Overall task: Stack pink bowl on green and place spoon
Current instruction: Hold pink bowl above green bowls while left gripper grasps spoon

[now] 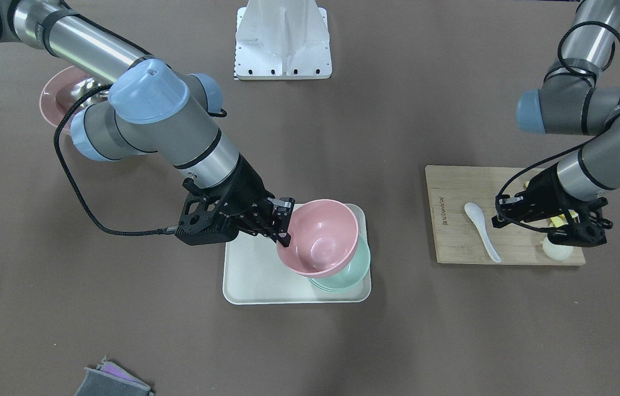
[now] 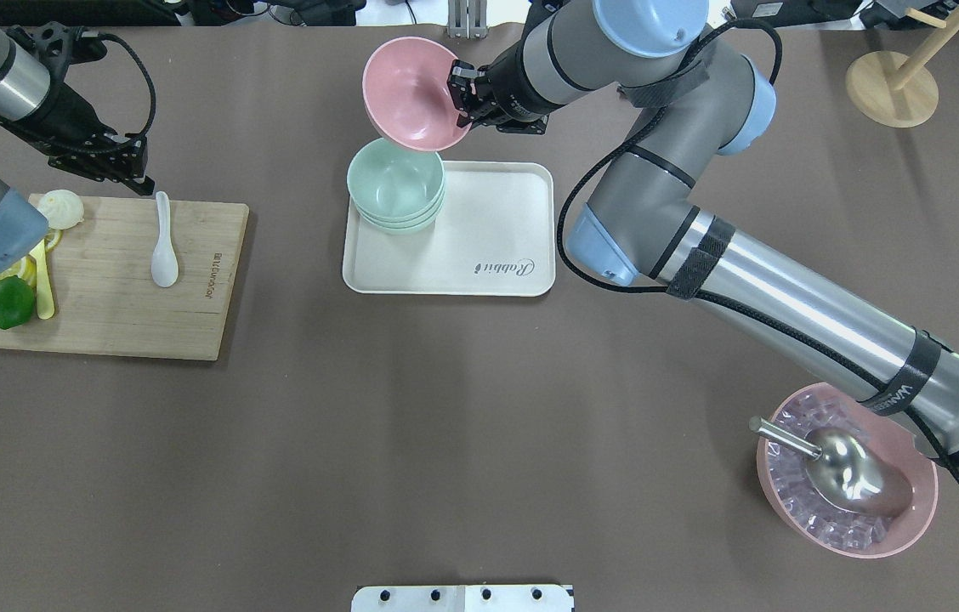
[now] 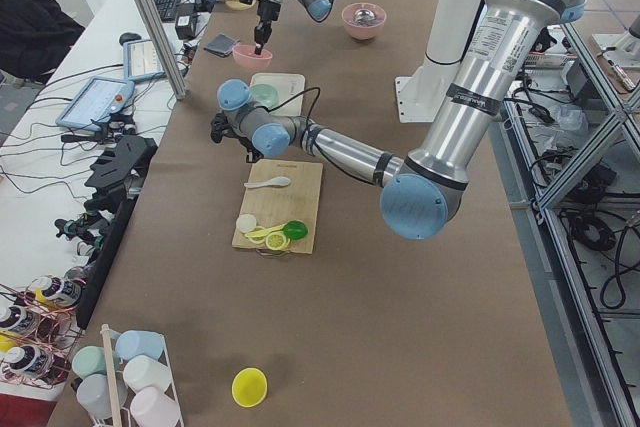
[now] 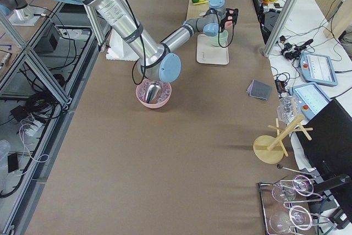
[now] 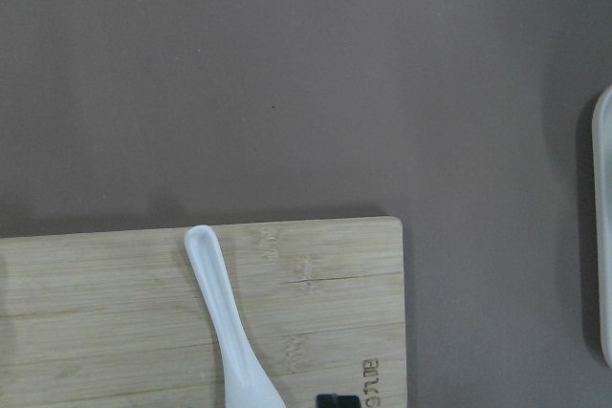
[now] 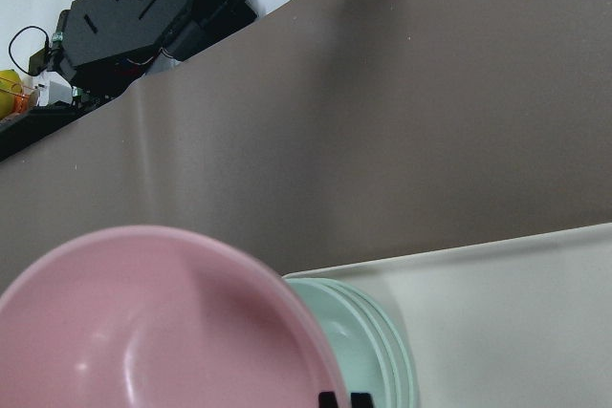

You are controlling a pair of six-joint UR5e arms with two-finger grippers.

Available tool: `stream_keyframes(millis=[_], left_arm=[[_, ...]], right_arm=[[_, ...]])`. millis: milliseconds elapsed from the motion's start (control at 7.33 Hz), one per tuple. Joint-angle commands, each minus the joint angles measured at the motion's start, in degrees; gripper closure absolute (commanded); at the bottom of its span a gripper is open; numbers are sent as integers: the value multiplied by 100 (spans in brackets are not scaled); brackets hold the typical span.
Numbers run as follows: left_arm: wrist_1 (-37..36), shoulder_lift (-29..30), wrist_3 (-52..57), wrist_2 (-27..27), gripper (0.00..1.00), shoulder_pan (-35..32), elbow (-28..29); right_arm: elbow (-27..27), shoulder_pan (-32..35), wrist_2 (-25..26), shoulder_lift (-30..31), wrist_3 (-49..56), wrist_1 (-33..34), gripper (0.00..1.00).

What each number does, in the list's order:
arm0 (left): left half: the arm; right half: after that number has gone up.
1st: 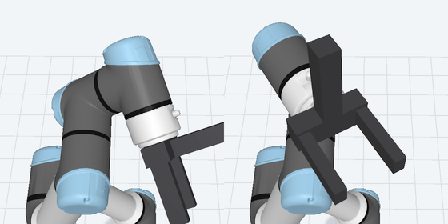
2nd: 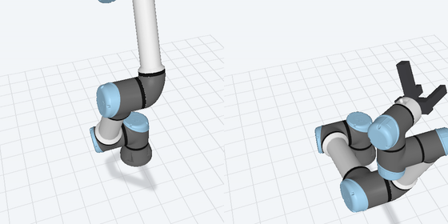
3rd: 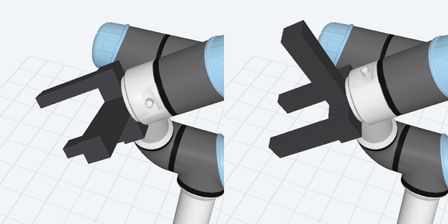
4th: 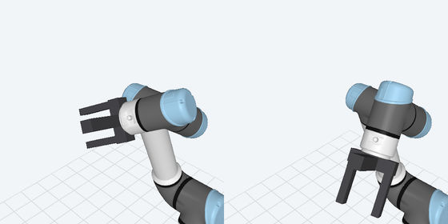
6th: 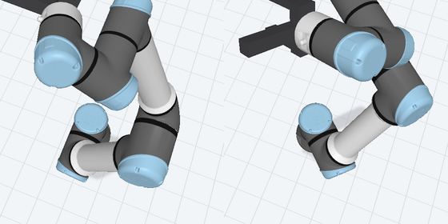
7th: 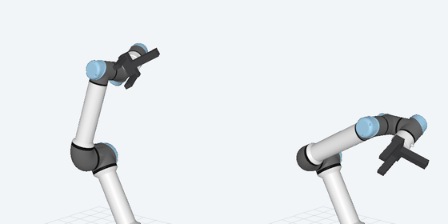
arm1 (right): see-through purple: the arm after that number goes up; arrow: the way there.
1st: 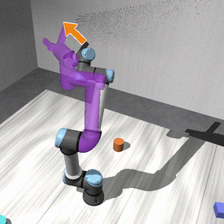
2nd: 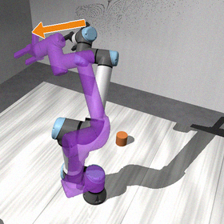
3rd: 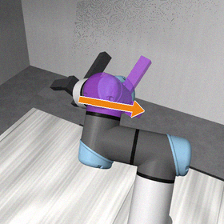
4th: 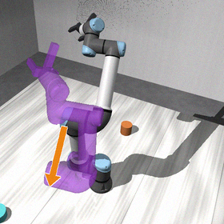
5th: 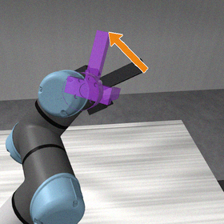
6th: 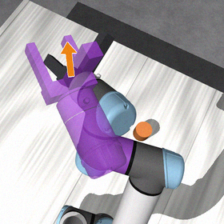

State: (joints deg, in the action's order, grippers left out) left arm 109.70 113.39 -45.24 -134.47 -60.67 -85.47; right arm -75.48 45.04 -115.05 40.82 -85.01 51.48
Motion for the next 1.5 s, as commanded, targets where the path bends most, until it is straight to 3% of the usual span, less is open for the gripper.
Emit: stream_keyframes(millis=[0, 682, 1091, 1364], left_arm=[[-158, -10, -649, 1042, 2, 431, -136], [-256, -361, -1198, 1608, 3, 1021, -304], [-230, -370, -1154, 1555, 42, 1066, -251], [-221, -379, -1092, 1555, 42, 1066, -181]], right_arm=[[-2, -4, 0, 5, 2, -6, 100], [-54, -4, 9, 110, 2, -15, 100], [-72, -4, 9, 119, 2, -7, 100], [-98, -4, 18, 119, 2, -7, 100]])
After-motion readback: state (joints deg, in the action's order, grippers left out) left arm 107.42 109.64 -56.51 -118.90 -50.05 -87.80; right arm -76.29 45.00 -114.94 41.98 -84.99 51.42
